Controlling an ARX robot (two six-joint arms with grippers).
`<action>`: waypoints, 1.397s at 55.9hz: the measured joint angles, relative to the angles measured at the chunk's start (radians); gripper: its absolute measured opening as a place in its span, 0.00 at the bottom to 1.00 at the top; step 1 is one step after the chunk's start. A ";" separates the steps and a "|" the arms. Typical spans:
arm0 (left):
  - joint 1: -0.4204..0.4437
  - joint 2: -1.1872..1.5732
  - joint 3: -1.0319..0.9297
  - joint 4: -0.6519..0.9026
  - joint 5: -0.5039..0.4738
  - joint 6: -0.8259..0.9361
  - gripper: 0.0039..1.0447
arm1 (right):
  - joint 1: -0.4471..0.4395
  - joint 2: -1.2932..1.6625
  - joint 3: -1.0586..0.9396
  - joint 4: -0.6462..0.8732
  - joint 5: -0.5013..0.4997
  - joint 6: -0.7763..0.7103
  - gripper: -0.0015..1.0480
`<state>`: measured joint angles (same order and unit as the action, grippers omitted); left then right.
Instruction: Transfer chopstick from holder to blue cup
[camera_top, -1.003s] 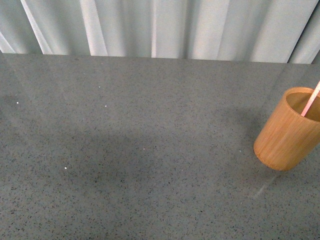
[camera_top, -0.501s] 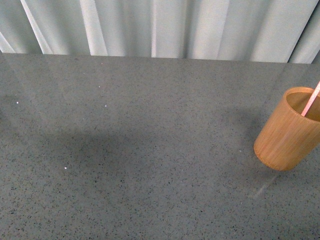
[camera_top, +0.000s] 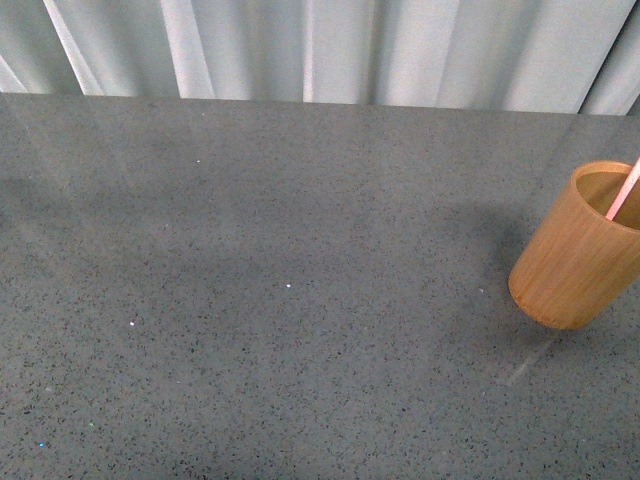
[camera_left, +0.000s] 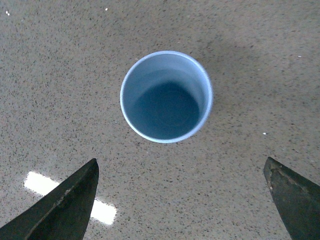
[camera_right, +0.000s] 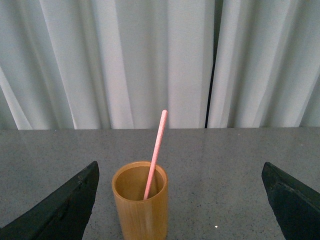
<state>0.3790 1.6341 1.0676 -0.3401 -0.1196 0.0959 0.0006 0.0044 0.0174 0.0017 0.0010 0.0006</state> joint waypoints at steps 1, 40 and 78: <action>0.004 0.016 0.014 -0.007 -0.001 0.000 0.94 | 0.000 0.000 0.000 0.000 0.000 0.000 0.90; 0.067 0.315 0.265 -0.071 -0.039 -0.002 0.94 | 0.000 0.000 0.000 0.000 0.000 0.000 0.90; 0.056 0.481 0.409 -0.126 -0.040 -0.003 0.73 | 0.000 0.000 0.000 0.000 0.000 0.000 0.90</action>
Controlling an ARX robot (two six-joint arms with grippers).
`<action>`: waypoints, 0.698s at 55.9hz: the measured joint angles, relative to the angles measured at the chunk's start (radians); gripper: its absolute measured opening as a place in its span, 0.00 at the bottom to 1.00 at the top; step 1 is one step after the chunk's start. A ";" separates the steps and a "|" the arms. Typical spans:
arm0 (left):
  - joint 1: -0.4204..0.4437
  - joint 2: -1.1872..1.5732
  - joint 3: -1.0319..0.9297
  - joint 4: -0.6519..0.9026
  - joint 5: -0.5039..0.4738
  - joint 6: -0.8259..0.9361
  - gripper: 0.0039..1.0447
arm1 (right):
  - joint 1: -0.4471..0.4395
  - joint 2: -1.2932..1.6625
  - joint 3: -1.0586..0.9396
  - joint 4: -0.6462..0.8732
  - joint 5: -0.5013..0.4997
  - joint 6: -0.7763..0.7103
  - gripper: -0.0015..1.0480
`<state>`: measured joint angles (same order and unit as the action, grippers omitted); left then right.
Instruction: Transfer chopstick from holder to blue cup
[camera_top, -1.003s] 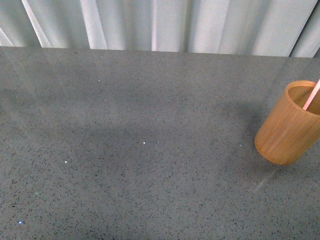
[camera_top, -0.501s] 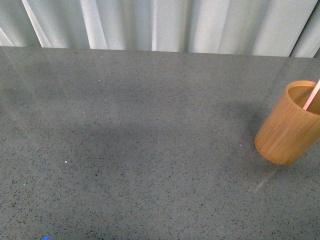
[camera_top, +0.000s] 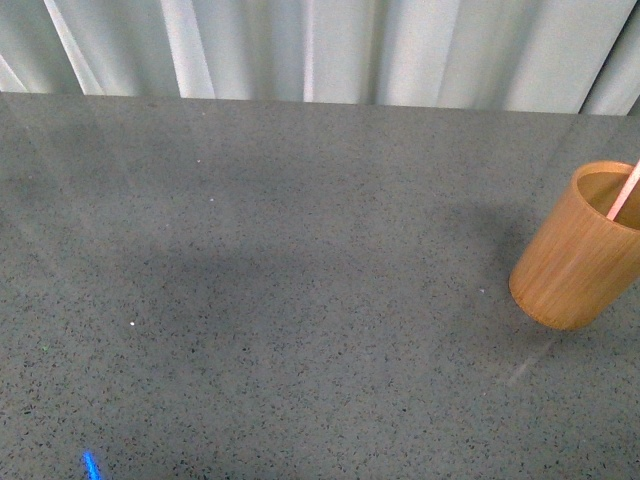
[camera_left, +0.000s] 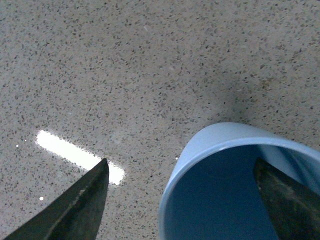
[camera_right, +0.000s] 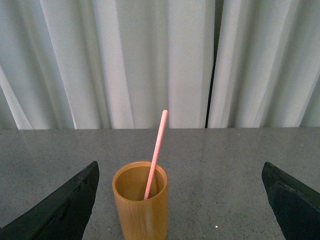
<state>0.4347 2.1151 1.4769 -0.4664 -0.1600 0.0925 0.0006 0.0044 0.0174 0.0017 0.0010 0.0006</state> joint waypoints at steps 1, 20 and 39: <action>-0.006 0.004 0.005 -0.007 0.002 0.000 0.68 | 0.000 0.000 0.000 0.000 0.000 0.000 0.90; -0.070 0.028 0.027 -0.076 0.057 0.009 0.04 | 0.000 0.000 0.000 0.000 0.000 0.000 0.90; -0.103 -0.057 -0.015 -0.093 0.067 0.042 0.03 | 0.000 0.000 0.000 0.000 0.000 0.000 0.90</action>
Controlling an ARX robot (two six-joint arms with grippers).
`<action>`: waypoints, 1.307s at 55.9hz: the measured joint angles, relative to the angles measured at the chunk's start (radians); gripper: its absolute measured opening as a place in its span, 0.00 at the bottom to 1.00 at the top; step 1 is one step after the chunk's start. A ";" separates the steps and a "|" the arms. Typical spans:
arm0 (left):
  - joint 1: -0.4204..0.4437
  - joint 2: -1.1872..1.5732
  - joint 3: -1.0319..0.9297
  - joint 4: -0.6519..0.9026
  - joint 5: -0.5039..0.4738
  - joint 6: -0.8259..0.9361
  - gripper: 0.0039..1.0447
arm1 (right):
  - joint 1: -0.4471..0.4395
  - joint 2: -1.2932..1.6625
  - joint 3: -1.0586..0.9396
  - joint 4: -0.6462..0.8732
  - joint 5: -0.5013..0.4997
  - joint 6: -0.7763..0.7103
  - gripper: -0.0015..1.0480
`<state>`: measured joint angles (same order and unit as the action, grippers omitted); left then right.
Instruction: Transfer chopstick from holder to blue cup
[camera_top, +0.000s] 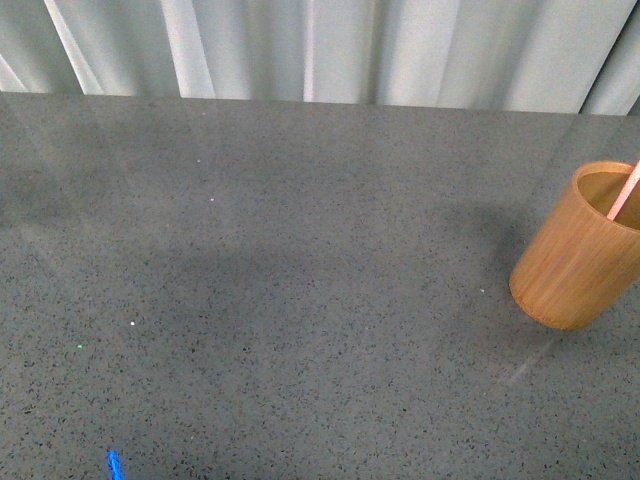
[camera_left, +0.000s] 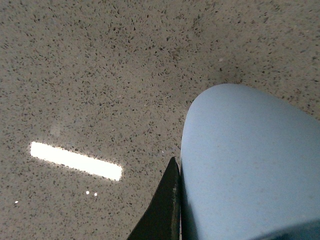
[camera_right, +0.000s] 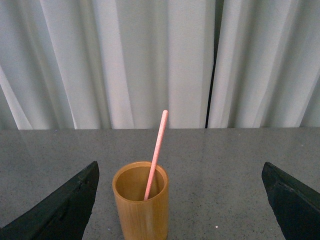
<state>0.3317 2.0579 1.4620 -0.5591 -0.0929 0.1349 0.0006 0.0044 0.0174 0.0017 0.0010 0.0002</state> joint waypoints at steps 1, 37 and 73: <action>-0.007 -0.013 -0.005 -0.003 0.003 0.003 0.03 | 0.000 0.000 0.000 0.000 0.000 0.000 0.90; -0.585 -0.164 -0.056 -0.176 0.089 0.060 0.03 | 0.000 0.000 0.000 0.000 0.000 0.000 0.90; -0.784 -0.004 -0.060 -0.104 0.097 -0.084 0.03 | 0.000 0.000 0.000 0.000 0.000 0.000 0.90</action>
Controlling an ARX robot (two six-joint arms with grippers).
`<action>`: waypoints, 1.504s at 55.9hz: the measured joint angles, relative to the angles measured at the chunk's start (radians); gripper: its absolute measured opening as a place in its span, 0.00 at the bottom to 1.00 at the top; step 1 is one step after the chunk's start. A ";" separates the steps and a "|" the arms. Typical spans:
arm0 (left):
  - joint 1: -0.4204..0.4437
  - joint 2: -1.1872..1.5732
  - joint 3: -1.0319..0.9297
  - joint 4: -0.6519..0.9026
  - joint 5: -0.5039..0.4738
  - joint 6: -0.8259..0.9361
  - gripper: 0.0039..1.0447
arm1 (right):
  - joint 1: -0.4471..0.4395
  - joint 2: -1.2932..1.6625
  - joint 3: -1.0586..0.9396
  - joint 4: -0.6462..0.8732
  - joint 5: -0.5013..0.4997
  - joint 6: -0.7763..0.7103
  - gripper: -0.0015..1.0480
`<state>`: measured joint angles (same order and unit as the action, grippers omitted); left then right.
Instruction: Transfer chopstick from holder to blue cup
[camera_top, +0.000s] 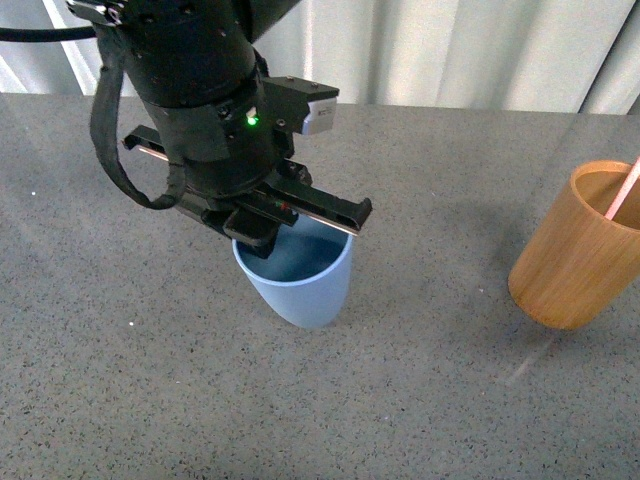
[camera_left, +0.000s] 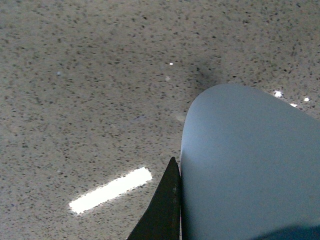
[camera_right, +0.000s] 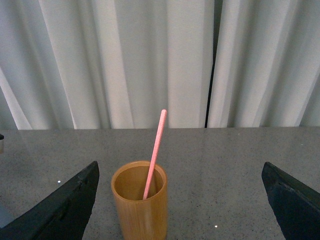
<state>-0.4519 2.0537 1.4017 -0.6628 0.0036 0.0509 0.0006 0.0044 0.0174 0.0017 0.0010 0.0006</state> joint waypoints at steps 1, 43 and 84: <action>-0.004 0.003 0.000 0.002 0.000 -0.001 0.03 | 0.000 0.000 0.000 0.000 0.000 0.000 0.90; -0.023 0.038 -0.030 0.053 0.008 -0.076 0.29 | 0.000 0.000 0.000 0.000 0.000 0.000 0.90; 0.085 -0.273 -0.178 0.277 -0.041 -0.145 0.94 | 0.000 0.000 0.000 0.000 0.000 0.000 0.90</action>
<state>-0.3668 1.7805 1.2236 -0.3859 -0.0376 -0.0940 0.0006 0.0044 0.0174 0.0017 0.0010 0.0006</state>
